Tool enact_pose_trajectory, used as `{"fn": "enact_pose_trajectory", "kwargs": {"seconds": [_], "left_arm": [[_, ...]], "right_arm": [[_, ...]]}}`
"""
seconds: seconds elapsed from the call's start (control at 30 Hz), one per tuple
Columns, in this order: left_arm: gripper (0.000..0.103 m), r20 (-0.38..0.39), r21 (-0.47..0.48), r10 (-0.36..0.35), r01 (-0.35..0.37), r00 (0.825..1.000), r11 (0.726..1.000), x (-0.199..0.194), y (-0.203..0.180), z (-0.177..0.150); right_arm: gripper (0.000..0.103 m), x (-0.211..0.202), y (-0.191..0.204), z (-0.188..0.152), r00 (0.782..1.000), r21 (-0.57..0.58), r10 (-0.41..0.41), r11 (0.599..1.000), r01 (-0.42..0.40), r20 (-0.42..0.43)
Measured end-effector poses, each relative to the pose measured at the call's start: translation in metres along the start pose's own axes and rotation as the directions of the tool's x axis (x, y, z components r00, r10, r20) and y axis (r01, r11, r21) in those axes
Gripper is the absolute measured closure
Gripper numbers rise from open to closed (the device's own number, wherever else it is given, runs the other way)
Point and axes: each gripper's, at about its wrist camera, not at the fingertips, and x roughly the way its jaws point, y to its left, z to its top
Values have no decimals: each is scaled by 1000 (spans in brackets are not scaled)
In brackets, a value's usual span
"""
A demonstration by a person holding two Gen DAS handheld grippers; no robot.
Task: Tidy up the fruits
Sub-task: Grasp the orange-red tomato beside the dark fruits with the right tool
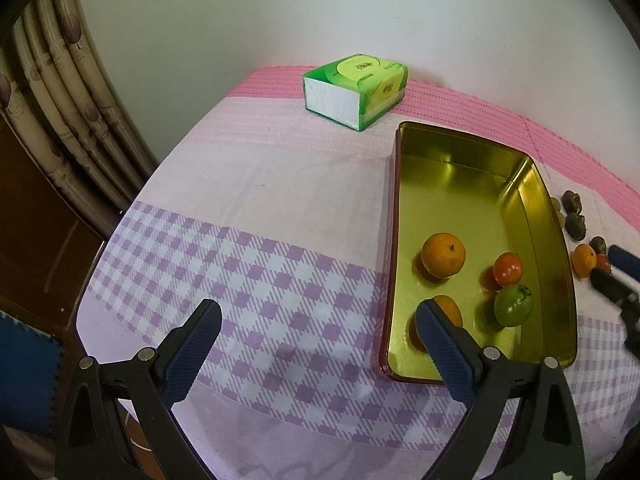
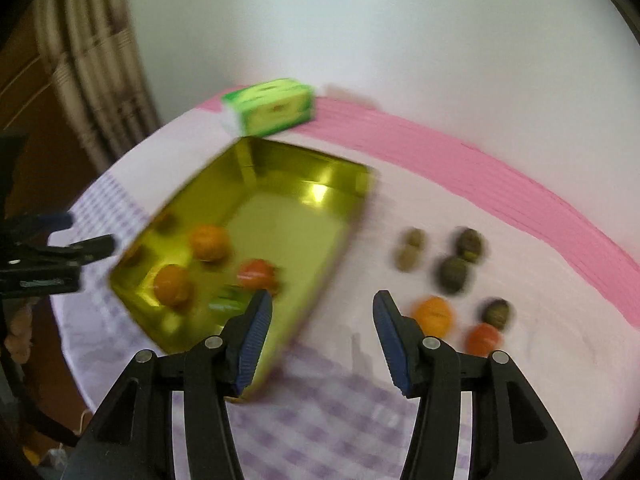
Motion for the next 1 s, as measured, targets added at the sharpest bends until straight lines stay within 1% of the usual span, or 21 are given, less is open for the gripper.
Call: {"fn": "enact_pose_trajectory", "kwargs": {"seconds": [0.1,0.23,0.33,0.4,0.47,0.57,0.73,0.8,0.87,0.93,1.0], "left_arm": [[6,1,5,4,-4,1000,1000,-1,-2,0],[6,19,19,7,-7,1000,1000,-3,-5,0],[6,48,36,10,-11,999,999,-6,-10,0],[6,74,57,4,-8,997,998,-10,-14,-1],[6,87,70,-8,1,996,998,-12,-18,-1],[6,99,92,-29,20,995,996,-14,-25,-1],[6,108,115,-45,32,993,993,-18,-39,4],[6,108,126,-53,39,993,991,-21,-48,6],[6,105,136,-70,55,992,989,-23,-59,9],[6,100,159,-85,68,991,985,-24,-75,12],[6,99,187,-100,80,990,979,-26,-93,15]], "right_arm": [[49,2,-37,-12,999,74,-49,996,51,-20],[49,9,-72,-29,995,127,-84,988,90,-50],[49,18,-84,-36,994,144,-86,985,95,-70],[50,25,-89,-38,993,148,-92,984,103,-75],[50,32,-96,-40,994,170,-81,981,93,-76],[50,42,-103,-36,993,167,-93,980,105,-80],[50,56,-112,-31,993,169,-75,982,89,-86],[52,60,-115,-32,994,175,-63,981,78,-87],[61,62,-115,-33,995,174,-58,982,72,-85],[67,63,-115,-35,996,178,-45,982,58,-78],[68,62,-116,-38,997,178,-40,983,51,-65]]}}
